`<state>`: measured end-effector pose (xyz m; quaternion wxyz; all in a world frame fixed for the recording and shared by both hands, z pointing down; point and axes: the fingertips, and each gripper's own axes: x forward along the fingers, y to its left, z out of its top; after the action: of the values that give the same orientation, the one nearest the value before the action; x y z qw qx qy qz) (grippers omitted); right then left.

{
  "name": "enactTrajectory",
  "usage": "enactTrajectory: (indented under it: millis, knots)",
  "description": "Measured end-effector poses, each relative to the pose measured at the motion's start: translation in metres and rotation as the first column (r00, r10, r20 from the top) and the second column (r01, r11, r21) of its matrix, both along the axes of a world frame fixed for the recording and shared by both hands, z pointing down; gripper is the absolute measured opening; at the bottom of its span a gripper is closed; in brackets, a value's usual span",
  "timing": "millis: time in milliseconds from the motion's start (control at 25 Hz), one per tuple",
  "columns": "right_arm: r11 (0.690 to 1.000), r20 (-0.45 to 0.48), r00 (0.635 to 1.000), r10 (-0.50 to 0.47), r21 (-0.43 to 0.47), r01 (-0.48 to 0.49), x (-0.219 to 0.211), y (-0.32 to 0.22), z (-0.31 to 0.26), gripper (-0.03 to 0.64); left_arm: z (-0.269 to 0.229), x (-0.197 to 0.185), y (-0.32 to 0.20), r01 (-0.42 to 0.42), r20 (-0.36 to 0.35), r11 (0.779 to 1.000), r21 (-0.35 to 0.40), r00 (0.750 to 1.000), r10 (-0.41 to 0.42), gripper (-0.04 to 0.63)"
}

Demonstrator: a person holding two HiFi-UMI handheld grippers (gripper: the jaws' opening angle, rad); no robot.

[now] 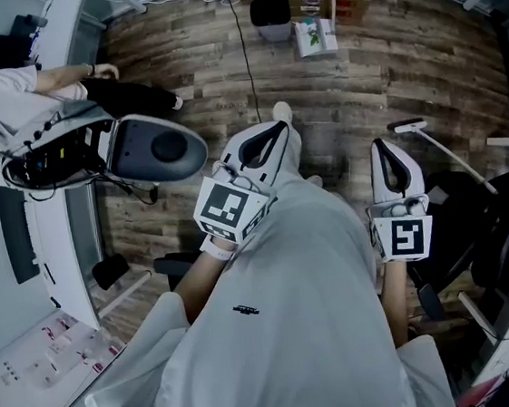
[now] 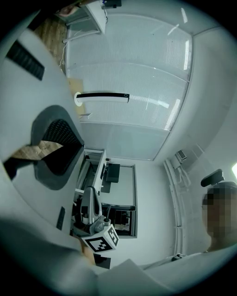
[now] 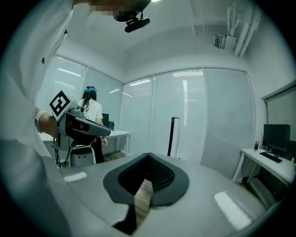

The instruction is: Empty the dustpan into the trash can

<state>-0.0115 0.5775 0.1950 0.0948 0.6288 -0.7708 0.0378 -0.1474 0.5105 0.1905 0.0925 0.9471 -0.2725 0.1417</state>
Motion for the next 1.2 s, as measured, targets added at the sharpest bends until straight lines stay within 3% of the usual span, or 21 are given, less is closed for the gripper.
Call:
enactTrajectory:
  millis: [160, 360, 600, 760, 960, 1200]
  knots:
    - [0.998, 0.012, 1.0, 0.02, 0.055, -0.02, 0.01, -0.023, -0.005, 0.011, 0.004, 0.007, -0.023, 0.012, -0.013, 1.0, -0.005, 1.0, -0.012, 0.006]
    - [0.999, 0.042, 0.999, -0.012, 0.033, 0.01, 0.021, -0.07, 0.01, 0.011, 0.016, 0.012, -0.072, 0.034, -0.032, 0.999, -0.022, 0.999, -0.035, 0.006]
    - [1.0, 0.029, 0.999, -0.021, 0.006, 0.021, 0.027, -0.2, 0.004, 0.06, 0.02, 0.016, -0.199, 0.058, -0.063, 0.997, -0.06, 0.996, -0.062, 0.006]
    - [1.0, 0.073, 0.997, -0.023, -0.003, 0.023, 0.026, -0.292, -0.004, 0.043, 0.016, 0.014, -0.285, 0.073, -0.068, 0.995, -0.07, 0.995, -0.077, 0.006]
    - [0.998, 0.025, 0.999, -0.041, -0.055, 0.042, 0.04, -0.393, -0.008, 0.115, 0.002, 0.013, -0.395, 0.102, -0.098, 0.992, -0.081, 0.989, -0.109, 0.006]
    - [0.997, 0.006, 1.0, 0.012, -0.079, -0.011, 0.053, -0.475, -0.008, 0.149, -0.01, 0.015, -0.483, 0.04, -0.158, 0.995, -0.093, 0.986, -0.055, 0.006]
